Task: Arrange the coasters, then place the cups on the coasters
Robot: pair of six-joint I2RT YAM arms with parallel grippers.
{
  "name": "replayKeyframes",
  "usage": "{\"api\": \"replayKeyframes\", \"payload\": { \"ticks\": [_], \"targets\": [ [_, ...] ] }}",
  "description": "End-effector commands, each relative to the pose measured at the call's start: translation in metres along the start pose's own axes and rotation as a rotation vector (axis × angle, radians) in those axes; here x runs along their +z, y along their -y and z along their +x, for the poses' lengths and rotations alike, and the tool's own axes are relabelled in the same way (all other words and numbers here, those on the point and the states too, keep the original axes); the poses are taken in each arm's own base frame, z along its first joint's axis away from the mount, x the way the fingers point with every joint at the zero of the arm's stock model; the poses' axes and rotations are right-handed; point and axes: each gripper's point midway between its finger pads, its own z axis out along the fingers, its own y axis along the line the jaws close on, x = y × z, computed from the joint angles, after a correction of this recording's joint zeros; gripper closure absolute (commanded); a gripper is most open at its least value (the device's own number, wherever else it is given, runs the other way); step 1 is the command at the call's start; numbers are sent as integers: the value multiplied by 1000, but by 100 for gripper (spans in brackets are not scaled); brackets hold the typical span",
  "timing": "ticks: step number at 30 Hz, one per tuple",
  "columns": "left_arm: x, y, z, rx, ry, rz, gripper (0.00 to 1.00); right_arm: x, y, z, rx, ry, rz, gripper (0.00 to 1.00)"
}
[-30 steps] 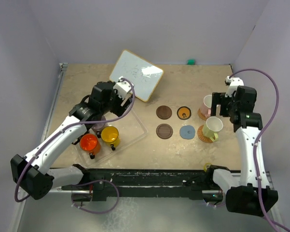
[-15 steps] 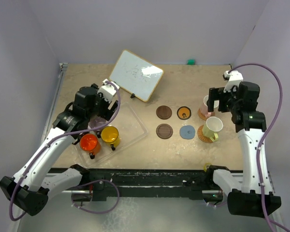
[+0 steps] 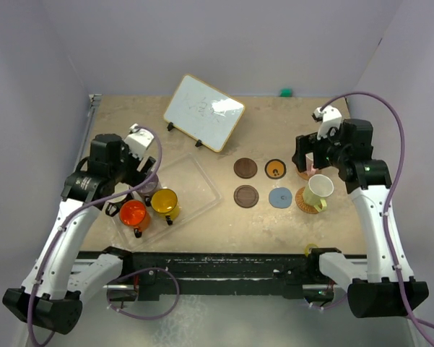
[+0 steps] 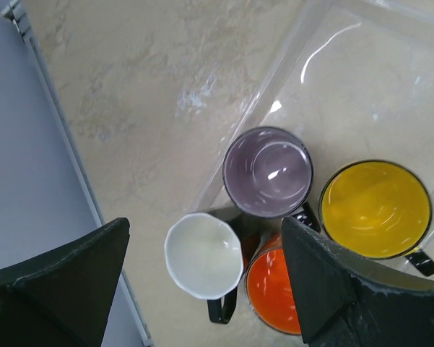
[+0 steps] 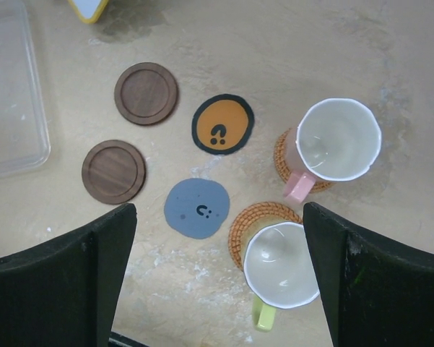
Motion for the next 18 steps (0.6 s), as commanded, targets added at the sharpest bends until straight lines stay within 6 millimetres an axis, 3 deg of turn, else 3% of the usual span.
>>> {"api": "replayKeyframes", "payload": {
  "ticks": [1, 11, 18],
  "targets": [
    [-7, -16, 13, 38, -68, 10, 17, -1, -23, 1, -45, 23, -132, 2],
    [14, -59, 62, -63, -250, 87, 20, -11, -38, 12, -84, 34, -203, 4],
    [34, -70, 94, -113, -324, 189, 26, -11, -47, 16, -94, 23, -237, 5]
  ]
}}
